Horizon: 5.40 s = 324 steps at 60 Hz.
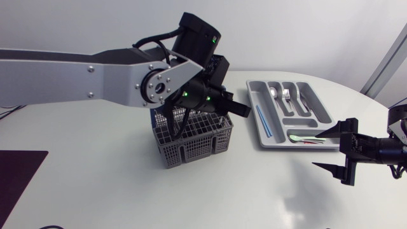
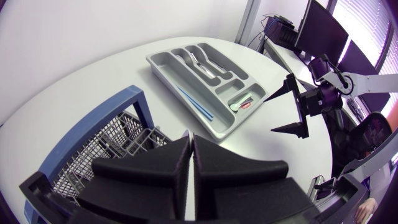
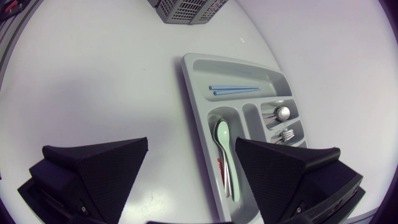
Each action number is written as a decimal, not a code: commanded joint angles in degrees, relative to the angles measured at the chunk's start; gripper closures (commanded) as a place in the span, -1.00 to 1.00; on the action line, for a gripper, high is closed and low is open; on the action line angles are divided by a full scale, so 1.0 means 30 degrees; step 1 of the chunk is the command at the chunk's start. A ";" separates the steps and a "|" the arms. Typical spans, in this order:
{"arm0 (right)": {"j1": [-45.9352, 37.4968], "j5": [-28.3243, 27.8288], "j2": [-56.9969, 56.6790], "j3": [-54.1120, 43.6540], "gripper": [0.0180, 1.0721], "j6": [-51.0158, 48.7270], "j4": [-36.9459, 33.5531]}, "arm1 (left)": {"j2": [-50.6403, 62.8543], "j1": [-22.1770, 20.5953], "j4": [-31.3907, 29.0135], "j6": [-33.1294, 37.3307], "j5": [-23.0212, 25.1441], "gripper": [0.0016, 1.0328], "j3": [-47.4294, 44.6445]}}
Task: Unload the cutlery basket into the drawer organizer.
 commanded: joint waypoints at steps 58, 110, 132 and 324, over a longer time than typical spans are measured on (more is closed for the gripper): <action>0.1800 -0.1934 -0.5859 -0.0044 -0.93 0.2616 -0.4504 | -0.3603 -0.1042 -0.2979 0.1887 0.0293 0.94 -0.0125; 0.7395 -0.3047 -0.6884 0.1948 -0.86 0.7099 -0.7961 | -0.2871 -0.0456 -0.5381 0.9299 0.9258 0.94 0.1428; 0.8684 -0.5215 -0.6650 0.4145 -0.61 0.5898 -1.1945 | -0.1318 -0.0075 -0.8340 1.1818 1.3155 0.94 0.2775; 0.3850 0.9287 0.2608 -0.1275 0.89 0.5224 1.1170 | -0.5449 0.5140 -0.7109 0.7219 0.5098 -0.91 -0.1121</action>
